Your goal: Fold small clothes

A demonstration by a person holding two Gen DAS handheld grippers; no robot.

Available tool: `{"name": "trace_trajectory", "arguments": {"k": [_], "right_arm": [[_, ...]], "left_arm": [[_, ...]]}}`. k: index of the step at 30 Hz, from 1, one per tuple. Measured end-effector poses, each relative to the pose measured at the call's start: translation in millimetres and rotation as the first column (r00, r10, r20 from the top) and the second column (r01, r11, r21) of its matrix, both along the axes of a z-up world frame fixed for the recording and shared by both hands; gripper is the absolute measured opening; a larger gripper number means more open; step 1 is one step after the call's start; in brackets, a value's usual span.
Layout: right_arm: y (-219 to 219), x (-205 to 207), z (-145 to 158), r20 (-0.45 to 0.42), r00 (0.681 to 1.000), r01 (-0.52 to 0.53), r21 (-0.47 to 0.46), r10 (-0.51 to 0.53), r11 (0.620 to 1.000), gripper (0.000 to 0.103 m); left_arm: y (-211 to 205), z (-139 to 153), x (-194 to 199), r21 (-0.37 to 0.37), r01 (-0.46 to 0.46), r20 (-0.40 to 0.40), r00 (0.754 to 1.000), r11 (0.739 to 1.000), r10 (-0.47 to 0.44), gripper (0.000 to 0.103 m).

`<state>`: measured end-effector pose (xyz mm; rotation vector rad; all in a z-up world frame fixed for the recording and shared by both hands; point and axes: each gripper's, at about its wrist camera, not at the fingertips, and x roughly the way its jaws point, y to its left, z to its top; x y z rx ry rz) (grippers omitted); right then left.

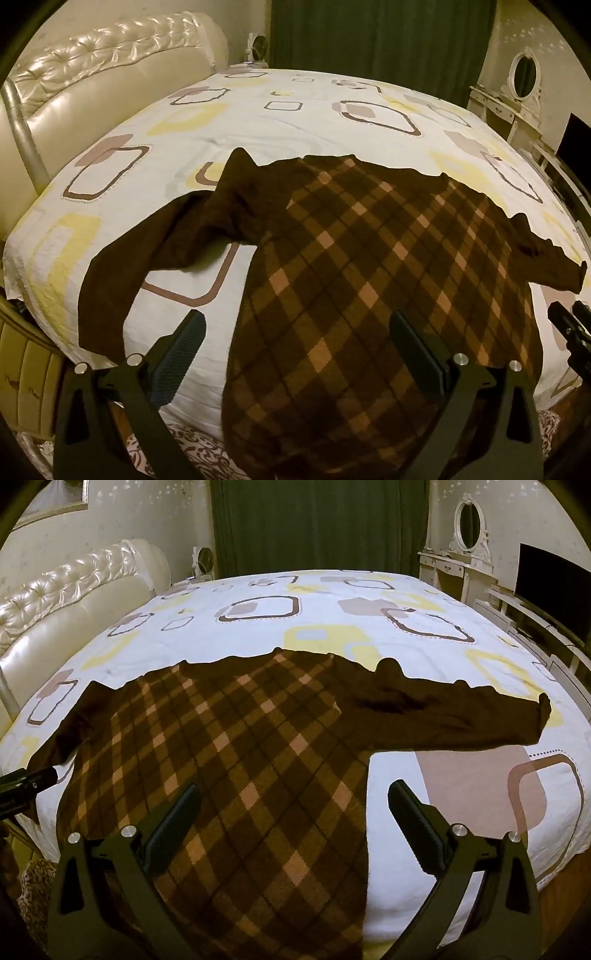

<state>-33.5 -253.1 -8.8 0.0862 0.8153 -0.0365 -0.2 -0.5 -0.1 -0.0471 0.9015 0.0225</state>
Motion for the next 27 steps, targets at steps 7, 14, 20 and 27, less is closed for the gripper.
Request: {"name": "trace_trajectory", "arguments": {"k": [7, 14, 20, 27], "right_arm": [[0.2, -0.3, -0.8, -0.001, 1.000, 0.000, 0.001, 0.000, 1.000, 0.101], [2.0, -1.1, -4.1, -0.008, 1.000, -0.004, 0.001, 0.004, 1.000, 0.101], [3.3, -0.8, -9.5, -0.019, 1.000, -0.006, 0.004, 0.006, 1.000, 0.101], [2.8, 0.1, -14.1, -0.030, 1.000, -0.004, 0.005, 0.004, 1.000, 0.101]], "left_arm": [[0.2, -0.1, -0.6, -0.010, 0.000, 0.004, 1.000, 1.000, 0.000, 0.099], [0.5, 2.2, -0.4, -0.021, 0.000, 0.004, 1.000, 1.000, 0.000, 0.099], [-0.4, 1.9, -0.2, -0.034, -0.002, 0.003, 1.000, 0.999, 0.002, 0.099], [0.5, -1.0, 1.2, -0.022, 0.003, -0.005, 1.000, 1.000, -0.003, 0.099]]}}
